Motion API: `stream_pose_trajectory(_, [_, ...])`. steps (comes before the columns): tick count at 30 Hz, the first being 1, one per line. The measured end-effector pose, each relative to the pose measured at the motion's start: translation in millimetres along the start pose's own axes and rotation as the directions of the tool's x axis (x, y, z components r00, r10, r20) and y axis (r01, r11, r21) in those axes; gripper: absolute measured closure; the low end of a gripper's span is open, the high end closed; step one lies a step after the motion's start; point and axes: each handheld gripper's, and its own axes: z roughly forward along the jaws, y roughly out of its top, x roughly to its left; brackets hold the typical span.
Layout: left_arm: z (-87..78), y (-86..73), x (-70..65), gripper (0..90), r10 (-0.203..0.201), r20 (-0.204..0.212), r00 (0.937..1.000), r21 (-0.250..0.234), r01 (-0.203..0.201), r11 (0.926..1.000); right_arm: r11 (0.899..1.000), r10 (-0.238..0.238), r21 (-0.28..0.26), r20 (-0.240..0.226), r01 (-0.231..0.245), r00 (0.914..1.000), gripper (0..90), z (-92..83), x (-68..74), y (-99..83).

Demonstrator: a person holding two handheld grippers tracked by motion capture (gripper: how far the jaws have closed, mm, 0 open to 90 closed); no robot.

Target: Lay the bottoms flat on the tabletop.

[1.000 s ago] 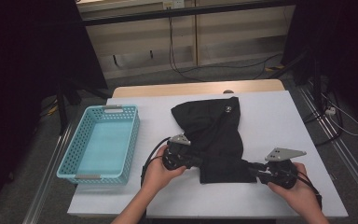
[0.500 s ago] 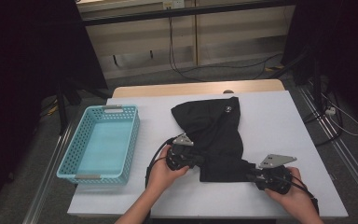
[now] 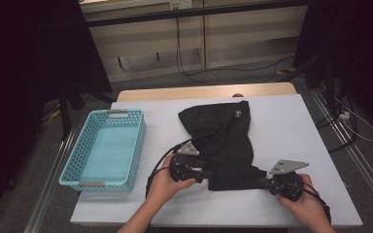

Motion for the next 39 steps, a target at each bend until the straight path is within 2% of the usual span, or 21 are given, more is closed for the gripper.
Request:
stream_pose_trajectory(4, [4.2,-3.1,-0.3,51.1,-0.018,0.02,0.9996,0.028,0.017,0.9995,1.0,-0.003,0.001,0.001,0.003,1.0,90.0,0.0,0.3,0.3])
stream_pose_trajectory(6, [5.5,-4.0,-0.4,53.0,-0.008,0.012,0.9999,0.036,0.007,0.9993,1.0,-0.003,0.001,0.001,0.003,1.0,90.0,0.0,0.3,0.4])
stream_pose_trajectory(8, [7.0,-4.8,-1.0,56.8,-0.019,0.021,0.9996,0.043,0.018,0.9989,1.0,-0.001,0.001,0.001,0.001,1.0,90.0,0.0,0.3,0.3])
stream_pose_trajectory(15, [12.6,-5.0,-4.3,65.7,-0.002,0.037,0.9993,0.077,-0.001,0.9971,1.0,0.0,0.001,-0.003,0.0,1.0,90.0,-0.6,-0.6,0.6])
stream_pose_trajectory(17, [11.7,-4.1,-4.5,71.4,-0.005,0.037,0.9993,0.081,0.002,0.9967,1.0,0.0,0.004,-0.005,0.0,1.0,90.0,-1.2,-1.0,0.6])
stream_pose_trajectory(22, [9.5,-1.2,-8.4,84.9,-0.029,0.081,0.9963,0.088,0.022,0.9959,1.0,0.008,-0.002,-0.003,-0.008,1.0,90.0,-5.4,-2.4,0.3])
stream_pose_trajectory(24, [8.5,0.4,-10.3,87.7,-0.025,0.093,0.9954,0.085,0.017,0.9962,1.0,0.016,-0.016,-0.006,-0.017,0.9998,90.0,-8.6,-3.3,0.4])
stream_pose_trajectory(29, [2.1,5.9,-14.4,88.1,-0.024,0.102,0.9945,0.081,0.016,0.9966,0.999,0.025,-0.032,-0.012,-0.025,0.9996,90.0,-14.9,-3.5,0.3])
stream_pose_trajectory(30, [0.7,6.9,-14.8,88.1,-0.026,0.114,0.9931,0.073,0.018,0.9972,0.999,0.024,-0.038,-0.013,-0.025,0.9996,90.0,-16.0,-3.7,0.3])
stream_pose_trajectory(39, [-12.1,15.5,-24.1,88.2,0.002,0.15,0.9887,0.06,-0.011,0.9981,0.998,0.017,-0.067,-0.022,-0.018,0.9996,90.0,-33.5,-3.5,2.7])
